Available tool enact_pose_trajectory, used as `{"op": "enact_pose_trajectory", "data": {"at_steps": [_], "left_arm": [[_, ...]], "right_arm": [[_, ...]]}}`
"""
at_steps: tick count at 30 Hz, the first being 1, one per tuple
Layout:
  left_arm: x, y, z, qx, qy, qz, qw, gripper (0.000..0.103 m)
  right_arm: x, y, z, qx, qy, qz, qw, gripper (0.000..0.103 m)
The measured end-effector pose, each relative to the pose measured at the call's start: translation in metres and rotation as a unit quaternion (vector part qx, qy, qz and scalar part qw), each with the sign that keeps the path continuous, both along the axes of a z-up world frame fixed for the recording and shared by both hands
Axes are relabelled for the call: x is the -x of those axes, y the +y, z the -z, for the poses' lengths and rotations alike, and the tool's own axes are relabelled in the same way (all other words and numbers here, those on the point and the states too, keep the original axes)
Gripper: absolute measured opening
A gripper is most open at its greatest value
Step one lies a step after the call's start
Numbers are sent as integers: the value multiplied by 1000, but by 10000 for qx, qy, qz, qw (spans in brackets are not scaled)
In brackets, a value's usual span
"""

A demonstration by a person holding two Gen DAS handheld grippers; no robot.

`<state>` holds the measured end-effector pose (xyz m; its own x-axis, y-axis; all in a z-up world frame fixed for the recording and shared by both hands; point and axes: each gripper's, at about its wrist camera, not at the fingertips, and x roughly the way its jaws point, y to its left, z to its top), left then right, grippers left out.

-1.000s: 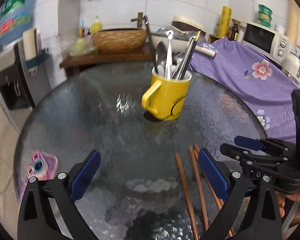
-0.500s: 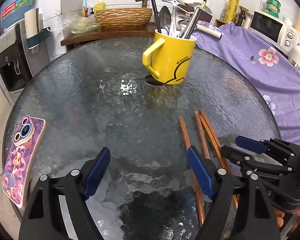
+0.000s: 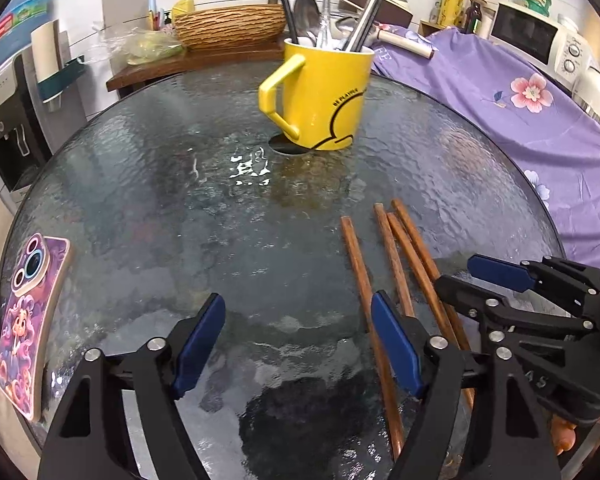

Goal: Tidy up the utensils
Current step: 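Move both open tools back to the wooden chopsticks on the table, then close left tool on a wooden chopstick while right tool grasps another wooden chopstick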

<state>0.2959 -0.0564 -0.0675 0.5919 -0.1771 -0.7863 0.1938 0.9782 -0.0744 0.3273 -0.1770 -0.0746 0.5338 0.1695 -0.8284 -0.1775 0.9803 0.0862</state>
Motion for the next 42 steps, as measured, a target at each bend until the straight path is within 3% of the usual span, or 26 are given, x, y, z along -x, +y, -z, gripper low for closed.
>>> {"op": "enact_pose_trajectory", "data": {"at_steps": [4,8,13,18,26,29,36,40,42], "left_arm": [[-5,-6,1,-46,58,111,9999,59],[-11,-3,2,61,174,105,9998,50],[-15,1,-1,171,195,118,9996,50],[-23,-9,-5,222,295,370,9986,47],[-39,-29,5,108,574,557,9967,32],[-43,-31,5,68,554,529,9970,30],[-54,-51,4,-449,543,815,9942,27],[-60,-47,3,-550,564,828,9935,12],[-63,-43,2,-473,598,846,9935,11]], "right_arm": [[-6,6,1,110,-6,-7,9999,39],[-16,6,0,193,28,-17,9998,31],[-33,5,-1,386,165,-60,9991,26],[-41,-2,-2,335,306,-32,9990,13],[-46,-10,-2,78,438,-52,9990,12],[-50,-12,-2,27,475,-71,9988,12],[-65,-9,-4,161,576,-193,9980,12],[-71,-6,-4,229,630,-296,9973,12],[-72,-8,-4,204,629,-272,9974,11]]}}
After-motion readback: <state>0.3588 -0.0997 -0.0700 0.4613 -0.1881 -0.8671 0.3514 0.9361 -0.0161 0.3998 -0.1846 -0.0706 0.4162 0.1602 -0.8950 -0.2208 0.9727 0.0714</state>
